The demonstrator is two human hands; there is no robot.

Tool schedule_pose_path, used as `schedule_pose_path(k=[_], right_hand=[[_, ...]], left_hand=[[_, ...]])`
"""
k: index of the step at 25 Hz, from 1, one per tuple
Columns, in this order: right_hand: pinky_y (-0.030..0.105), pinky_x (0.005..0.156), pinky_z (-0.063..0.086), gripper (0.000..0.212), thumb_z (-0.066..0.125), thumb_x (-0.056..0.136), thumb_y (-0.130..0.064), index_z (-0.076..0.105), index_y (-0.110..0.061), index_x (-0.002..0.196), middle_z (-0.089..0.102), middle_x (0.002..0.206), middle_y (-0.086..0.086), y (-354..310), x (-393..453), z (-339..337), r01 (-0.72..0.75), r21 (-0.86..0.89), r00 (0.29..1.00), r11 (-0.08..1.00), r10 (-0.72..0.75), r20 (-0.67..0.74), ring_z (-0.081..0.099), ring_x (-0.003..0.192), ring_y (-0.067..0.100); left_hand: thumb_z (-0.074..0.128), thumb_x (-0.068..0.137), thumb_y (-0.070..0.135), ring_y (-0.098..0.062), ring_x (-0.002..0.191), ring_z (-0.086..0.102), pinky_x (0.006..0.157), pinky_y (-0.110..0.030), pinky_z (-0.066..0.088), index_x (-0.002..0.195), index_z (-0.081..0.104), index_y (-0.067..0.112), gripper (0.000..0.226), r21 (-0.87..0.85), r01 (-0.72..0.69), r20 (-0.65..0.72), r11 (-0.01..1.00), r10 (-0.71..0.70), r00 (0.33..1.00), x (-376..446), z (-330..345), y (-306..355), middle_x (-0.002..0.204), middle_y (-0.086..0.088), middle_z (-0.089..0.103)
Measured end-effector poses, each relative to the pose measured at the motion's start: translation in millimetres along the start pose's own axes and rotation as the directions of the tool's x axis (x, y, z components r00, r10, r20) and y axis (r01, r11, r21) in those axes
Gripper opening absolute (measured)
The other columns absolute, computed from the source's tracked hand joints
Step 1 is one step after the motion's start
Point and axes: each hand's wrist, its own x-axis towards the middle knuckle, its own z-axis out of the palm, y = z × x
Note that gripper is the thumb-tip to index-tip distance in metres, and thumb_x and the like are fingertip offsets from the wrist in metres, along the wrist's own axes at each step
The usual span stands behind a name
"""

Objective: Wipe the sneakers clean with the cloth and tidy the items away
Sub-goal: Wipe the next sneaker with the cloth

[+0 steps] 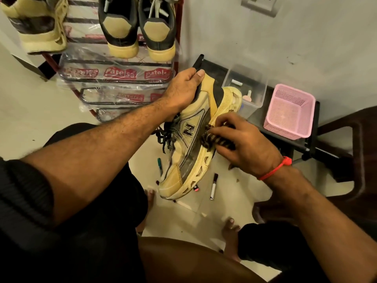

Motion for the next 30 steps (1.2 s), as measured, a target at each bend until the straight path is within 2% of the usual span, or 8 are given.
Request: schedule_pose_path(k=[4,9,13,17,21,23,26,30], right_hand=[[0.036,0.085,0.059,0.041,0.052,0.089,-0.035,0.065,-0.01,0.119,0.056,0.124,0.013,-29.4,-11.3,23.3,0.261,0.078,0.953,0.962,-0.27,0.138,0.058,0.111,0.025],[0.045,0.09,0.057,0.041,0.06,0.086,-0.027,0.064,-0.006,0.121,0.056,0.124,0.017,4.4,5.1,3.0,-0.101,0.036,0.987,0.994,0.105,-0.121,0.057,0.113,0.03],[0.034,0.096,0.051,0.042,0.055,0.088,-0.031,0.063,-0.008,0.122,0.056,0.125,0.015,-32.0,-2.1,25.0,0.163,0.038,0.987,0.986,-0.163,-0.009,0.055,0.116,0.026],[0.046,0.09,0.057,0.04,0.058,0.089,-0.028,0.064,-0.005,0.121,0.057,0.122,0.018,-2.9,17.5,3.8,-0.063,0.021,0.983,0.998,0.066,-0.172,0.057,0.112,0.03],[0.04,0.09,0.056,0.037,0.06,0.088,-0.028,0.066,-0.005,0.117,0.058,0.122,0.017,-35.0,3.5,30.6,0.253,0.003,0.967,0.967,-0.253,0.036,0.057,0.113,0.03],[0.044,0.086,0.058,0.037,0.061,0.087,-0.027,0.066,-0.006,0.117,0.056,0.122,0.018,-22.1,12.5,21.8,0.135,-0.015,0.991,0.991,-0.134,0.02,0.057,0.112,0.03],[0.043,0.086,0.057,0.035,0.06,0.088,-0.026,0.067,-0.005,0.116,0.056,0.12,0.018,-3.4,22.3,6.3,-0.052,-0.008,0.987,0.999,0.05,-0.152,0.056,0.109,0.028],[0.036,0.087,0.057,0.039,0.052,0.09,-0.033,0.068,-0.007,0.113,0.058,0.12,0.018,-37.7,4.4,30.8,0.275,-0.045,0.96,0.96,-0.272,0.063,0.059,0.11,0.03]], left_hand=[[0.043,0.107,0.038,-0.011,0.069,0.045,0.069,-0.032,0.037,0.077,0.048,0.021,0.035,0.006,0.021,0.005,1.0,-0.021,1.0,-2.6,2.9,0.8,0.074,0.005,0.047],[0.043,0.107,0.037,-0.011,0.07,0.046,0.068,-0.032,0.037,0.075,0.048,0.021,0.036,-0.025,0.053,-0.04,0.998,-0.054,0.998,-5.9,7.4,6.9,0.074,0.005,0.048],[0.043,0.107,0.037,-0.009,0.067,0.044,0.061,-0.029,0.034,0.072,0.046,0.021,0.039,0.046,0.095,-0.054,0.994,-0.093,0.994,-5.3,13.0,8.5,0.072,0.005,0.046],[0.043,0.108,0.037,-0.014,0.07,0.044,0.06,-0.031,0.031,0.069,0.043,0.02,0.042,0.114,0.116,-0.09,0.987,-0.106,0.99,-5.0,15.7,13.5,0.071,0.005,0.045],[0.043,0.107,0.038,-0.017,0.08,0.051,0.071,-0.031,0.037,0.07,0.046,0.022,0.04,0.174,0.119,-0.084,0.978,-0.106,0.991,-6.2,17.5,13.2,0.075,0.005,0.049],[0.044,0.107,0.038,-0.017,0.079,0.051,0.072,-0.031,0.038,0.07,0.045,0.022,0.041,0.184,0.104,-0.073,0.977,-0.092,0.993,-6.2,18.1,13.3,0.074,0.005,0.049],[0.046,0.106,0.039,-0.015,0.074,0.05,0.07,-0.032,0.037,0.068,0.044,0.021,0.043,0.136,0.095,-0.104,0.986,-0.081,0.991,-5.3,16.8,14.4,0.072,0.005,0.049],[0.048,0.105,0.038,-0.016,0.074,0.05,0.07,-0.032,0.039,0.068,0.045,0.021,0.041,0.157,0.078,-0.08,0.984,-0.066,0.995,-6.5,20.7,12.1,0.07,0.005,0.048]])
